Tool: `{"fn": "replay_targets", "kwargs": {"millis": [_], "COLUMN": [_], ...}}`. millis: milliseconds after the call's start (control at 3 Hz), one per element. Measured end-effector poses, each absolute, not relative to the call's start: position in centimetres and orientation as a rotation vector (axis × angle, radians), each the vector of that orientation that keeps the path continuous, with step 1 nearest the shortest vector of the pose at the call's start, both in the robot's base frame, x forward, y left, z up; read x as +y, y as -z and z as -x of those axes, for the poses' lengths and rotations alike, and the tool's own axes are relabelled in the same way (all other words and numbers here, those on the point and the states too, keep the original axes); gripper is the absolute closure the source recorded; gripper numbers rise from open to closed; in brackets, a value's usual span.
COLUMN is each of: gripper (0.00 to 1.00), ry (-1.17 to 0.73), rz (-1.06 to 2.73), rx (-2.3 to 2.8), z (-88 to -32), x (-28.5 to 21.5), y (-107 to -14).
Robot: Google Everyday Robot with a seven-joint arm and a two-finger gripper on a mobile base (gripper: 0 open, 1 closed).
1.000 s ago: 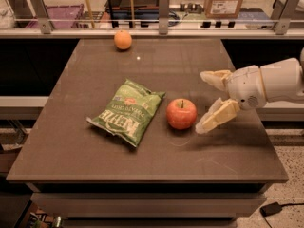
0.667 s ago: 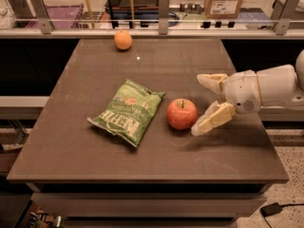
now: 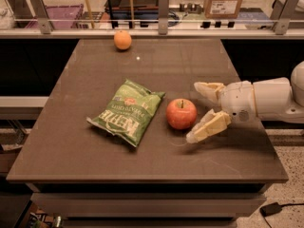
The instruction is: Move apple near orange
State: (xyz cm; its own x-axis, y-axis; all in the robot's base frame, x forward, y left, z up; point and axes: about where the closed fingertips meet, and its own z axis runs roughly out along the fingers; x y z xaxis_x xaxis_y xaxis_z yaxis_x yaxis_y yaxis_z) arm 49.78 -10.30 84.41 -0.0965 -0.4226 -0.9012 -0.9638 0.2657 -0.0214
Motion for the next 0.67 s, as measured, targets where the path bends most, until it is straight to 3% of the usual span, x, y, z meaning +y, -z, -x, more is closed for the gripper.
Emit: {"fn": "replay_targets", "kwargs": {"millis": [333, 667], "gripper": [0.0, 0.17], "ry": [-0.801, -0.798], "rz": [1.284, 1.305], "rx": [1.669, 1.639], "z": [-49.71, -49.79], "x": [-10.1, -9.6], "y": [-83.98, -84.59]}}
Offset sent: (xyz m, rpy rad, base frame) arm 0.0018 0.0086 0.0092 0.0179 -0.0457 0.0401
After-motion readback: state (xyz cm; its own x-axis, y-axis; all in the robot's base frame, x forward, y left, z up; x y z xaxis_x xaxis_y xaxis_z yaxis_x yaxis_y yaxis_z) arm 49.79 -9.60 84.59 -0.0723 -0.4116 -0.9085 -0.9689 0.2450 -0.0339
